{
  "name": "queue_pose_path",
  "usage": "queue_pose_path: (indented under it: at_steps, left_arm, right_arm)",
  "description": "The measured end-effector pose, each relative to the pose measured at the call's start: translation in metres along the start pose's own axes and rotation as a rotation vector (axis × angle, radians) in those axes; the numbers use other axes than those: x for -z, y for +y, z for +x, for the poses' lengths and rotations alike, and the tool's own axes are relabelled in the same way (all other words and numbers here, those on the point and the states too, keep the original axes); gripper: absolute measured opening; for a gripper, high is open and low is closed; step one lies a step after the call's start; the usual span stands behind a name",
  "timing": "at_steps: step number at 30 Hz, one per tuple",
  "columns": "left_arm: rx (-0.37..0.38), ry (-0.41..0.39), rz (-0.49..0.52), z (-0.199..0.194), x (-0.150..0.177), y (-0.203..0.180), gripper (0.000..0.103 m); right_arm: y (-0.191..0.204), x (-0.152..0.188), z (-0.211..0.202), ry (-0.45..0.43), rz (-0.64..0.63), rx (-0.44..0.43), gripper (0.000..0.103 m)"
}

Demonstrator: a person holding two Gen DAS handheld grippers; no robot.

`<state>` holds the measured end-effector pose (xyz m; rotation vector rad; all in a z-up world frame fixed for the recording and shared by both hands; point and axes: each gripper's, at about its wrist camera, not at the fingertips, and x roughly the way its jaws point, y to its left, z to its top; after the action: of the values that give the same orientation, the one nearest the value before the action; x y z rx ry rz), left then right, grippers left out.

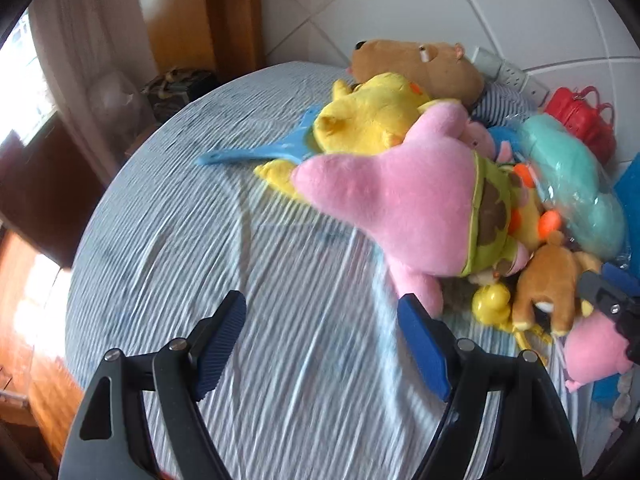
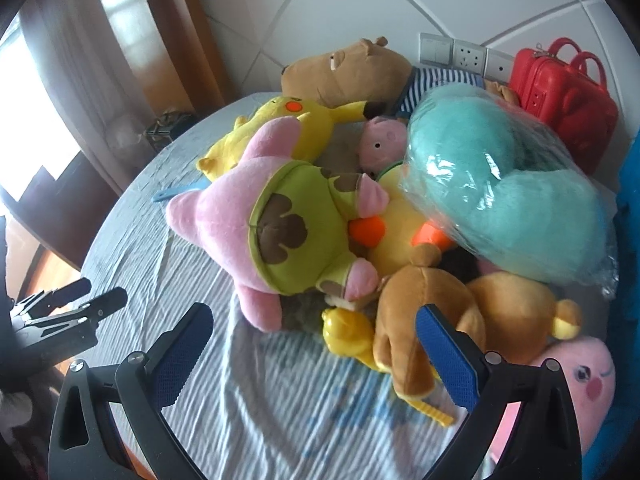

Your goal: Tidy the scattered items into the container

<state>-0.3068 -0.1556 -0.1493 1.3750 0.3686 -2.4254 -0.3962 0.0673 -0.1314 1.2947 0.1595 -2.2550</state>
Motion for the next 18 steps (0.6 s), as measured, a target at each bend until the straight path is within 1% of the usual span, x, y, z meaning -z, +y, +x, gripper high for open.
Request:
queue_pose_path:
  at_steps: [3,9,18]
  left_arm:
    - [0.015,0.001,0.048,0.012,-0.016,-0.003,0.103]
    - [0.035,0.008,0.107,0.041,-0.044,-0.005,0.103]
    - [0.082,0.025,0.122,0.077,-0.070,0.000,0.103]
  right_arm:
    - [-0.001,-0.006,0.008,0.000,0.034,0.012,0.103]
    - [-0.001,-0.023,0.031,0.015,0.072,0.052,0.103]
    - [-0.005,-0.052,0.068,0.036,0.112,0.062,0.103]
